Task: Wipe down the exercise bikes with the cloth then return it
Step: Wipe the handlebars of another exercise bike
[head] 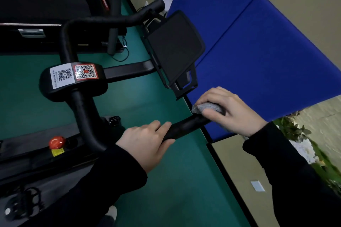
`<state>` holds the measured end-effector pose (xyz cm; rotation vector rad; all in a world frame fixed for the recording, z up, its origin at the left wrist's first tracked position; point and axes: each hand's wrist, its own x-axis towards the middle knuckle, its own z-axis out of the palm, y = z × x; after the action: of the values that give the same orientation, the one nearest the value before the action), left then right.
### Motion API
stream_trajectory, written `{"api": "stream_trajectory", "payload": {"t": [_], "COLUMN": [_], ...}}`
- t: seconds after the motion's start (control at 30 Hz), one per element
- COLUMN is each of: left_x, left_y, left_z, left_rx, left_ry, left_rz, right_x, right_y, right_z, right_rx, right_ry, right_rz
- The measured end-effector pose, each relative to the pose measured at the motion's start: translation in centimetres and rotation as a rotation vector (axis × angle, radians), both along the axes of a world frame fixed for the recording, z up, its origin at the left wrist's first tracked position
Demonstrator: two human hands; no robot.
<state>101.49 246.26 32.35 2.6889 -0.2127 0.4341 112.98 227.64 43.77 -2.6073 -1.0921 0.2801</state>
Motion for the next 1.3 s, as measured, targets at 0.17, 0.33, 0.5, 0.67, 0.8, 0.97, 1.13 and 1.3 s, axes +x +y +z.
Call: {"api": "stream_trajectory", "payload": {"t": [0.17, 0.33, 0.5, 0.67, 0.8, 0.97, 1.13, 1.3], "left_x": [0.2, 0.1, -0.1, -0.1, 0.1, 0.1, -0.1, -0.3], "left_y": [0.0, 0.0, 0.0, -0.1, -0.2, -0.2, -0.1, -0.1], "left_z": [0.2, 0.2, 0.3, -0.1, -0.5, -0.8, -0.8, -0.9], "left_rx": [0.012, 0.009, 0.008, -0.051, -0.065, -0.039, -0.031, -0.07], "left_ry": [-0.002, 0.022, 0.049, 0.091, 0.099, 0.125, 0.122, 0.111], "left_rz": [-0.003, 0.002, -0.017, -0.033, -0.027, -0.031, -0.039, -0.039], "right_x": [0.0, 0.5, -0.1, -0.3, -0.3, -2.4, -1.4, 0.3], "right_y": [-0.7, -0.6, 1.6, 1.6, 1.2, 3.1, 2.7, 0.9], "right_z": [-0.4, -0.1, -0.5, -0.4, -0.4, -2.8, -1.5, 0.1], "right_rx": [0.003, -0.007, -0.282, -0.381, -0.365, -0.435, -0.419, -0.286], "right_ry": [-0.076, -0.069, -0.204, -0.211, -0.305, -0.309, -0.275, -0.186], "right_rz": [0.033, -0.015, 0.181, 0.259, 0.18, 0.276, 0.204, -0.019]}}
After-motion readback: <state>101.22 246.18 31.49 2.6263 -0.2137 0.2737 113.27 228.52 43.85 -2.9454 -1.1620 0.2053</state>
